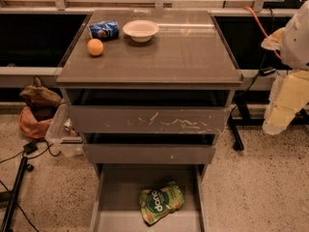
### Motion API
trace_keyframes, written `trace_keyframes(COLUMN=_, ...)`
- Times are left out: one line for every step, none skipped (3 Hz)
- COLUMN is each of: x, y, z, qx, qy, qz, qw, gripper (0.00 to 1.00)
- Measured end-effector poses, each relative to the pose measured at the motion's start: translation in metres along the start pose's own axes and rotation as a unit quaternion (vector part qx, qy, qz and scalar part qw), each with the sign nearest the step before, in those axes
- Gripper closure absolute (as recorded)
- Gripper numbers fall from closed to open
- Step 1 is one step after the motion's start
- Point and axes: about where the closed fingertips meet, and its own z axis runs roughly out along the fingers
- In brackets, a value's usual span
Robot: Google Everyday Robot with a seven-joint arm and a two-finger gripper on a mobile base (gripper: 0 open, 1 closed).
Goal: Pick green rice chip bag from bottom drawer and place on counter
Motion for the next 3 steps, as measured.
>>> trace_keyframes(x=0.0, y=0.0, z=0.0, qx=0.0, qy=0.0, qz=0.0, qw=1.0, gripper=0.0)
trace_keyframes(x=-0.006, y=0.012, z=0.026, qx=-0.014, qy=-0.03, qz=-0.001, qw=0.9994, gripper=0.0)
trace_keyframes(x=-0.027, y=0.044, z=0.082, qx=-0.046, qy=-0.094, qz=0.009, qw=0.9945, gripper=0.0)
